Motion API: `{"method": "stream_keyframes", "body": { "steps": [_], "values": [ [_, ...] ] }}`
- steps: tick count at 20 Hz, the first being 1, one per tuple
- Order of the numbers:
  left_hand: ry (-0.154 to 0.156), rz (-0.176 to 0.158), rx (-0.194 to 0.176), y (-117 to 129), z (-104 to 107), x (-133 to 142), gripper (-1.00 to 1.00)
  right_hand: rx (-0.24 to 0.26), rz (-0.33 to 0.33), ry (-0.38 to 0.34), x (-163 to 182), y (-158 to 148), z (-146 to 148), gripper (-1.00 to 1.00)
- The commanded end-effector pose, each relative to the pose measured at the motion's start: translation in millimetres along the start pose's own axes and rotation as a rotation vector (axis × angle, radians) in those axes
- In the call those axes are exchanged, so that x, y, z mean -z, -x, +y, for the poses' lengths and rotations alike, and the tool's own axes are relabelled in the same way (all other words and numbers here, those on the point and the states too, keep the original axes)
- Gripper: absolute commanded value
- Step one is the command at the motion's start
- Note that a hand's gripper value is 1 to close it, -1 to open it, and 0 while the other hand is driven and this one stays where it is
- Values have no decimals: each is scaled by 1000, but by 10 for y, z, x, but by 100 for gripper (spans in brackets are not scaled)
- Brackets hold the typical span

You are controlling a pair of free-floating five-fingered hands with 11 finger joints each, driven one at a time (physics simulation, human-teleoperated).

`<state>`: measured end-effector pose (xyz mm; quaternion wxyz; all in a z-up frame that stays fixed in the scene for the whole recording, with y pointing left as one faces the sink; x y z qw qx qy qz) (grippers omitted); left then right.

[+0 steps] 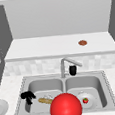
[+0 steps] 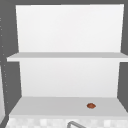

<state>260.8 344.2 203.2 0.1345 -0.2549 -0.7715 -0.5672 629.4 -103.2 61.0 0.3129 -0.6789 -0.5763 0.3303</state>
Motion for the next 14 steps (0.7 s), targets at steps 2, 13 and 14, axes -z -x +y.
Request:
{"method": "stream_keyframes", "body": {
  "steps": [2,13,14],
  "values": [
    [0,0,0,0,0,0,0,-1,-11,-66,-89,-4,157,100],
    [0,0,0,0,0,0,0,30,21,-36,-102,42,211,100],
    [0,0,0,0,0,0,0,34,22,-35,-105,56,213,100]
  ]
}}
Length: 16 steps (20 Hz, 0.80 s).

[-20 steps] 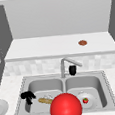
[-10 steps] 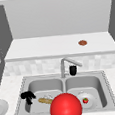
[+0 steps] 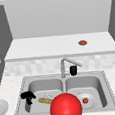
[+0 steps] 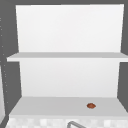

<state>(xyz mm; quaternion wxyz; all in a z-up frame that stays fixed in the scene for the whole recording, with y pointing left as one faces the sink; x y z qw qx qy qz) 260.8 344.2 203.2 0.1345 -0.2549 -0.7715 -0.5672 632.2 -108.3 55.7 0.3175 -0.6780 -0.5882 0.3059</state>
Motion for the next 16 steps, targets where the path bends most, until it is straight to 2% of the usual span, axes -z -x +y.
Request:
{"method": "stream_keyframes", "body": {
  "steps": [1,11,12,13,14,16],
  "values": [
    [0,0,0,0,0,0,0,6,-3,-64,-101,39,140,100],
    [0,0,0,0,0,0,0,33,23,-66,-73,56,149,100],
    [0,0,0,0,0,0,0,35,25,-60,-65,56,145,-100],
    [0,0,0,0,0,0,0,72,47,-36,-29,68,120,-100],
    [0,0,0,0,0,0,0,86,45,-2,-14,91,96,-100],
    [0,0,0,0,0,0,0,96,-8,54,19,101,35,-100]
  ]
}}
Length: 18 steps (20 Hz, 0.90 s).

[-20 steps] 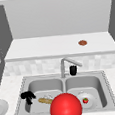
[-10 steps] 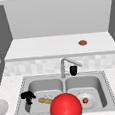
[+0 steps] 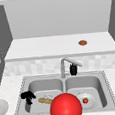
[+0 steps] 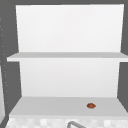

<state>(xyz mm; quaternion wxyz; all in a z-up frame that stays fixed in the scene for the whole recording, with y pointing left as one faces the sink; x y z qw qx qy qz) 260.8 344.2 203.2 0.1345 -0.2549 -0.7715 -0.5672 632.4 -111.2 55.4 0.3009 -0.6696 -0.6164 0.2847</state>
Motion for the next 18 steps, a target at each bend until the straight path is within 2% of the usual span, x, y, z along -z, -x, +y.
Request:
{"method": "stream_keyframes", "body": {
  "steps": [1,6,9,10,14,18],
  "values": [
    [0,0,0,0,0,0,0,43,-22,13,37,32,33,-100],
    [0,0,0,0,0,0,0,20,-96,54,113,-82,41,-100],
    [0,0,0,0,0,0,0,13,-110,27,159,-134,75,-100],
    [0,0,0,0,0,0,0,14,-117,-3,176,-155,108,-100],
    [0,0,0,0,0,0,0,4,-125,-9,168,-133,94,-100],
    [0,0,0,0,0,0,0,3,-99,-33,97,102,32,-100]
  ]
}}
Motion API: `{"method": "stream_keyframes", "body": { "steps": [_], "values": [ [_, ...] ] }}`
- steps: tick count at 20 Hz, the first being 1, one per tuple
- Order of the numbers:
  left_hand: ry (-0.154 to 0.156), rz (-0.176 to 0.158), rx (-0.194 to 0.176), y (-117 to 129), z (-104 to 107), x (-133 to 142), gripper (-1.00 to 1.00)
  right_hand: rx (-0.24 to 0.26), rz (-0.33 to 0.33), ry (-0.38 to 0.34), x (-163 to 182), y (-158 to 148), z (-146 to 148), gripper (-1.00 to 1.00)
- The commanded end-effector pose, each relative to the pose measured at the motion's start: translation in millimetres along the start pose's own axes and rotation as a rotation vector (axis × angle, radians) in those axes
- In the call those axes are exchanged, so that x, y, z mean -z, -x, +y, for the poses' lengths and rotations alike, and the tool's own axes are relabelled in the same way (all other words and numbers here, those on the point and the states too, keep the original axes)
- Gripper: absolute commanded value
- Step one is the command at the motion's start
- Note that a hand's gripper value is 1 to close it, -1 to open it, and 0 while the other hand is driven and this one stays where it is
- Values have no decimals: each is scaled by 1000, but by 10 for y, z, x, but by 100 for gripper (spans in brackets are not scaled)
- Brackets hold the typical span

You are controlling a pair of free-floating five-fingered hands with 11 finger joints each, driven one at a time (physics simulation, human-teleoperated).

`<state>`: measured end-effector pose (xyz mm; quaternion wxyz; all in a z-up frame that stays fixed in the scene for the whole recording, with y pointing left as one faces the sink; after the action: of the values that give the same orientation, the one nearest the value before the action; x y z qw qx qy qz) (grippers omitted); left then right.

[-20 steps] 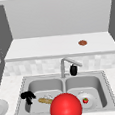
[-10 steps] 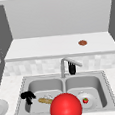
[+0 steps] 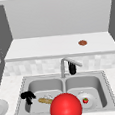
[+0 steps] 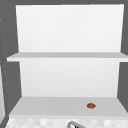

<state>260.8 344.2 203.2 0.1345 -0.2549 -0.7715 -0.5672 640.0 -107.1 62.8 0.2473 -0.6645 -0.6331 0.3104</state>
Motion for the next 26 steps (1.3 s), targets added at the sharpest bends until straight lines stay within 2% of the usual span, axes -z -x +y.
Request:
{"method": "stream_keyframes", "body": {
  "steps": [1,9,26],
  "values": [
    [0,0,0,0,0,0,0,26,12,-89,-36,181,32,-100],
    [0,0,0,0,0,0,0,23,4,-231,-179,416,-135,-100],
    [0,0,0,0,0,0,0,46,23,-682,-459,910,-352,-100]
  ]
}}
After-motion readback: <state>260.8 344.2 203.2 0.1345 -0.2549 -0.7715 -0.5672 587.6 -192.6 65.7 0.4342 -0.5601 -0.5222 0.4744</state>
